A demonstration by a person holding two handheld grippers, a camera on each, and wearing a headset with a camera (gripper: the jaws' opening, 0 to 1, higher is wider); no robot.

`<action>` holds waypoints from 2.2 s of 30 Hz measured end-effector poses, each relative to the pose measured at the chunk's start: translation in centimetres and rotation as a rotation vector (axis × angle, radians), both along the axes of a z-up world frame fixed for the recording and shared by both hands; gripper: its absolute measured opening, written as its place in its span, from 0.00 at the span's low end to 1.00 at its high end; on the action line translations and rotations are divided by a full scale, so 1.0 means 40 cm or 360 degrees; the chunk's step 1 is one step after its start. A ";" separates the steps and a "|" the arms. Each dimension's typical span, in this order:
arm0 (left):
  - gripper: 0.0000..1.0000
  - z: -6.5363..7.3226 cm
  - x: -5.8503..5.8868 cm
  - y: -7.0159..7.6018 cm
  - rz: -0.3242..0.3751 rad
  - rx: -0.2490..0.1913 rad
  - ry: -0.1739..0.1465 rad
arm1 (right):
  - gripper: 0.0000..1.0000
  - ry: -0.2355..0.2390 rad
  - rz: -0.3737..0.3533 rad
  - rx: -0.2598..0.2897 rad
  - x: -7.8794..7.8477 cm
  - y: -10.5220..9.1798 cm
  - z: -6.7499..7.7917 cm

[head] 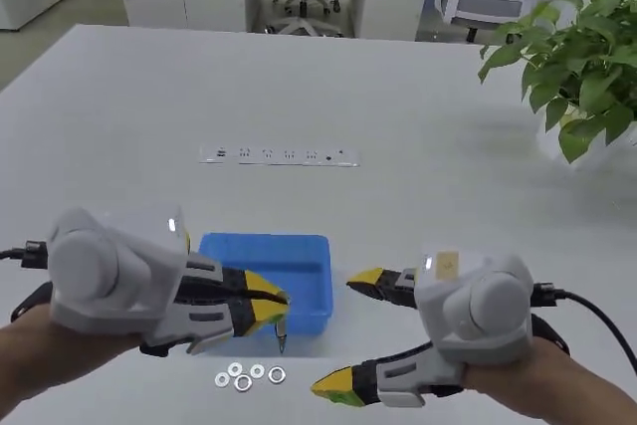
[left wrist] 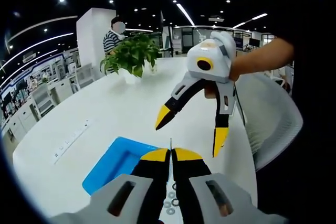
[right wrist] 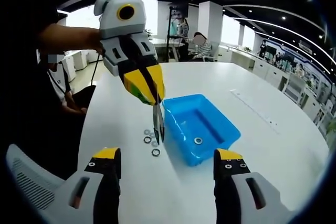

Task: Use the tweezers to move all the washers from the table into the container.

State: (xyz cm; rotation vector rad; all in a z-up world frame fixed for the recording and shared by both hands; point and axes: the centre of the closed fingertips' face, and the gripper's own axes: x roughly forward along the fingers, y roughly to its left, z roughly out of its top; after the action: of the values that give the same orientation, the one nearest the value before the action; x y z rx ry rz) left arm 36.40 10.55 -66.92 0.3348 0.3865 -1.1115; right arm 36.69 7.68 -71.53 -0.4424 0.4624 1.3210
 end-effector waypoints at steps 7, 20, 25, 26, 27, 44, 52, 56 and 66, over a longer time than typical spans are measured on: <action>0.06 -0.028 -0.006 0.000 -0.0027 0.0011 0.0027 | 0.75 0.0027 -0.0006 0.0001 -0.010 -0.003 -0.010; 0.06 -0.068 -0.010 -0.003 -0.0053 0.0032 0.0069 | 0.75 0.0052 -0.0021 -0.0025 -0.017 -0.014 -0.026; 0.06 -0.078 -0.013 -0.005 -0.0059 0.0036 0.0086 | 0.75 0.0059 -0.0025 -0.0035 -0.019 -0.018 -0.033; 0.06 -0.081 -0.014 -0.005 -0.0062 0.0040 0.0088 | 0.75 0.0062 -0.0027 -0.0039 -0.020 -0.019 -0.035; 0.06 -0.083 -0.014 -0.005 -0.0063 0.0042 0.0090 | 0.74 0.0063 -0.0026 -0.0041 -0.021 -0.019 -0.036; 0.06 -0.087 -0.019 -0.008 -0.0057 0.0028 0.0104 | 0.74 0.0076 -0.0004 -0.0055 -0.029 -0.016 -0.044; 0.06 -0.092 -0.022 -0.005 -0.0063 0.0027 0.0113 | 0.72 0.0080 0.0016 -0.0048 -0.033 -0.011 -0.046; 0.06 -0.092 -0.021 -0.004 -0.0076 0.0038 0.0103 | 0.69 0.0069 0.0041 -0.0038 -0.035 -0.004 -0.045; 0.06 -0.092 -0.025 0.000 -0.0116 0.0052 0.0102 | 0.56 0.0036 0.0152 -0.0038 -0.042 0.028 -0.049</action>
State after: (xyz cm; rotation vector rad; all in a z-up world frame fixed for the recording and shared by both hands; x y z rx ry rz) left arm 35.39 10.55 -70.61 0.3452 0.4523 -1.1905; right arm 34.99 8.81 -73.48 -0.4746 0.4812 1.4148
